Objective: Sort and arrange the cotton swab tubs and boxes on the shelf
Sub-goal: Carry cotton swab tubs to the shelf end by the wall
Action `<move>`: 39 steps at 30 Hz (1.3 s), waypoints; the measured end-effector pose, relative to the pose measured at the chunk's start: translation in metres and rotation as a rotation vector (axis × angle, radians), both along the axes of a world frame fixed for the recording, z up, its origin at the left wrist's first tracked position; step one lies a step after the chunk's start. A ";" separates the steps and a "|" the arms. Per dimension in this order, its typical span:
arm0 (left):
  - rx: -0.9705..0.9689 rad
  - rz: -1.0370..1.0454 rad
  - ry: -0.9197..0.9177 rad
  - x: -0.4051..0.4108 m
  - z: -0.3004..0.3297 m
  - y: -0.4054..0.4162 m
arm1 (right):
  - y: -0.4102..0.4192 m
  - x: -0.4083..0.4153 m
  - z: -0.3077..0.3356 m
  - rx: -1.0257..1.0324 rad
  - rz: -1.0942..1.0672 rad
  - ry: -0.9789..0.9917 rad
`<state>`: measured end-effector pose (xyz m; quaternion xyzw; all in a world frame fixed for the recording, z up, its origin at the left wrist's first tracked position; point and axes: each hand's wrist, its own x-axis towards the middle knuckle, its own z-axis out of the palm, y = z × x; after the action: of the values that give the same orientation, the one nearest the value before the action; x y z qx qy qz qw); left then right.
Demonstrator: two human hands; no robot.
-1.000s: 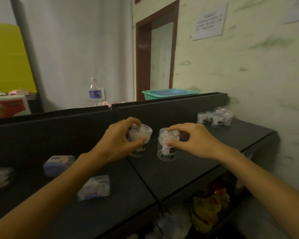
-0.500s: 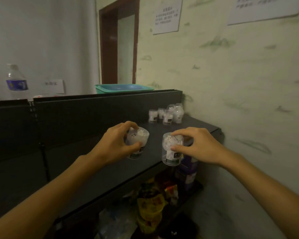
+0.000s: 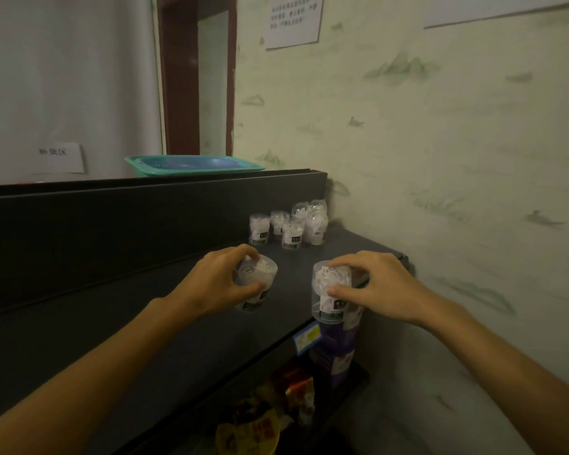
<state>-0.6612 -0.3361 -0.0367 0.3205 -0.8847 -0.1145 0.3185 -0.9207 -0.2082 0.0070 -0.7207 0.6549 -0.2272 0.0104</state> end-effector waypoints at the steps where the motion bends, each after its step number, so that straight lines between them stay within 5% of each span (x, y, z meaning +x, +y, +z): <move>1: 0.010 0.004 0.006 -0.005 0.000 -0.012 | -0.012 -0.005 0.001 0.006 0.007 -0.003; 24: 0.177 0.109 0.005 -0.102 -0.038 -0.171 | -0.201 -0.111 -0.037 0.094 0.124 0.004; 39: 0.060 0.509 -0.089 -0.145 -0.038 -0.171 | -0.282 -0.167 -0.056 0.093 0.469 0.030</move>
<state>-0.8064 -0.5075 -0.0749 0.5468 -0.7850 -0.0425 0.2880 -1.0874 -0.4899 -0.0492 -0.8551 0.4794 -0.1772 0.0865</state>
